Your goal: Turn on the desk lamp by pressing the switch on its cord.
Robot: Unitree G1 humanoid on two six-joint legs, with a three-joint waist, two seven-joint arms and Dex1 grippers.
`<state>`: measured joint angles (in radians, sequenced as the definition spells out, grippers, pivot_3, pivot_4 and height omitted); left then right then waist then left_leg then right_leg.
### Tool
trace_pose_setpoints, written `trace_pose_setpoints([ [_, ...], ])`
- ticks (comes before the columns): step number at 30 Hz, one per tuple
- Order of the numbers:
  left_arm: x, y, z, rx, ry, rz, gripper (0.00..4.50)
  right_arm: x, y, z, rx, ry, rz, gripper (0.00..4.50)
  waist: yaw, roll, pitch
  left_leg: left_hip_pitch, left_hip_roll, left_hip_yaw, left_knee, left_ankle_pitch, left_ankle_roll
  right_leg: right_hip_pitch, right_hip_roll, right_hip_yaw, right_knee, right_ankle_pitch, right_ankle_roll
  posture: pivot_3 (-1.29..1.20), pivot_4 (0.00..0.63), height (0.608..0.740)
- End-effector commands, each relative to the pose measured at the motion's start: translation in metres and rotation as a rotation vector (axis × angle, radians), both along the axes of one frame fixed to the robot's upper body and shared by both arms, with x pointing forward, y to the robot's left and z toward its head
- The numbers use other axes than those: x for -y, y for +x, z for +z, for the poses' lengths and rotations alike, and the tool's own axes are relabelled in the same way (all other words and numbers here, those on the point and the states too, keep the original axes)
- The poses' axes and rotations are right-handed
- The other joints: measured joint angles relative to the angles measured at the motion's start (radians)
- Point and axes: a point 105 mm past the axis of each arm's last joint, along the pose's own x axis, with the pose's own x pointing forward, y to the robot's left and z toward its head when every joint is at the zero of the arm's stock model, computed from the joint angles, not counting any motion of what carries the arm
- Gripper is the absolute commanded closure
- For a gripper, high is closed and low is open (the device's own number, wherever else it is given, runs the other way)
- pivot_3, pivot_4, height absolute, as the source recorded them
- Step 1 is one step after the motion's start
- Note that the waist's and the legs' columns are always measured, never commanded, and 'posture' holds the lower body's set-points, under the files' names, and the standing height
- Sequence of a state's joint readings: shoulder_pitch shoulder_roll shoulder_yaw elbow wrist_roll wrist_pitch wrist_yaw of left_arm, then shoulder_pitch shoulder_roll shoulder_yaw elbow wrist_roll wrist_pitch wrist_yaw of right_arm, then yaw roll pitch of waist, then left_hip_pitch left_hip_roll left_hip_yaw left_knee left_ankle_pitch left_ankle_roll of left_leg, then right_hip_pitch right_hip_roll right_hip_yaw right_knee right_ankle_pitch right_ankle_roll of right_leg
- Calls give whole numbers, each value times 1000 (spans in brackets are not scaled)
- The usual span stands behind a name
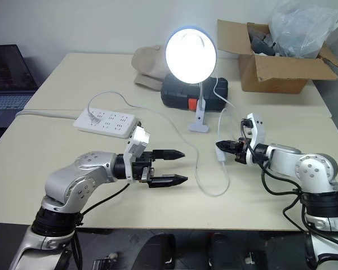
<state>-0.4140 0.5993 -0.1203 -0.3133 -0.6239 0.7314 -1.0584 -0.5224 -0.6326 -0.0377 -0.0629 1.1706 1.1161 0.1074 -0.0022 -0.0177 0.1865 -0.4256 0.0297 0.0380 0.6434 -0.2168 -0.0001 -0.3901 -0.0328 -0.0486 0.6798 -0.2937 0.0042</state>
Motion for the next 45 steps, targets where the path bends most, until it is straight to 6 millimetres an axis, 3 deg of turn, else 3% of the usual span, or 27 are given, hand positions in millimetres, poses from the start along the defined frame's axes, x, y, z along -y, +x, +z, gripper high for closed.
trace_pose_setpoints([
  [1, -4, -16, 4, 74, 62, -53, 0, 7, 16, -2, 24, -51, -74, 4100, 1, 0, 0, 0, 0, 0, 0, 0, 0, 0, 0, 0, 0, 0, 0, 0, 150, 740],
  [6, -12, -24, -7, 92, 140, -55, 0, 21, 32, -15, -38, -62, -193, 4100, 0, 0, 0, 0, 0, 0, 0, 0, 0, 0, 0, 0, 0, 0, 0, 0, 150, 740],
  [11, -14, -24, -10, 109, 158, -43, 0, 29, 37, -14, -72, -39, -271, 4100, 3, 0, 0, 0, 0, 0, 0, 0, 0, 0, 0, 0, 0, 0, 0, 0, 150, 740],
  [21, -20, -26, -22, 107, 167, -36, 0, 20, 18, -13, -139, 11, -319, 4100, 2, 0, 0, 0, 0, 1, 0, 0, 0, 0, -1, 1, 0, 0, 0, 0, 150, 740],
  [33, -21, -25, -22, 127, 163, -48, 0, 23, 19, 0, -116, 73, -397, 1330, 0, 0, 0, 0, 0, 1, -1, 0, 0, -1, 0, 1, 0, 0, 0, 0, 150, 740],
  [37, -18, 0, -3, 224, 71, 92, 0, 27, 14, 14, -34, 78, -407, 384, 2, 0, 0, 0, 0, 1, -1, 0, 0, -1, 0, 1, 0, 0, 0, 0, 150, 740],
  [39, -18, 11, 3, 255, 42, 147, 0, 29, 11, 21, 12, 64, -390, 62, 4, 0, 0, -1, 0, 0, -1, 0, 0, -1, -1, 1, 0, 0, 0, 0, 150, 740],
  [45, -21, 34, 9, 336, 64, 226, 0, 47, -4, 35, 220, -214, -239, 62, 0, 0, 0, -1, -1, 1, -1, -1, 2, -1, 0, 1, -1, 0, 1, 0, 150, 740],
])
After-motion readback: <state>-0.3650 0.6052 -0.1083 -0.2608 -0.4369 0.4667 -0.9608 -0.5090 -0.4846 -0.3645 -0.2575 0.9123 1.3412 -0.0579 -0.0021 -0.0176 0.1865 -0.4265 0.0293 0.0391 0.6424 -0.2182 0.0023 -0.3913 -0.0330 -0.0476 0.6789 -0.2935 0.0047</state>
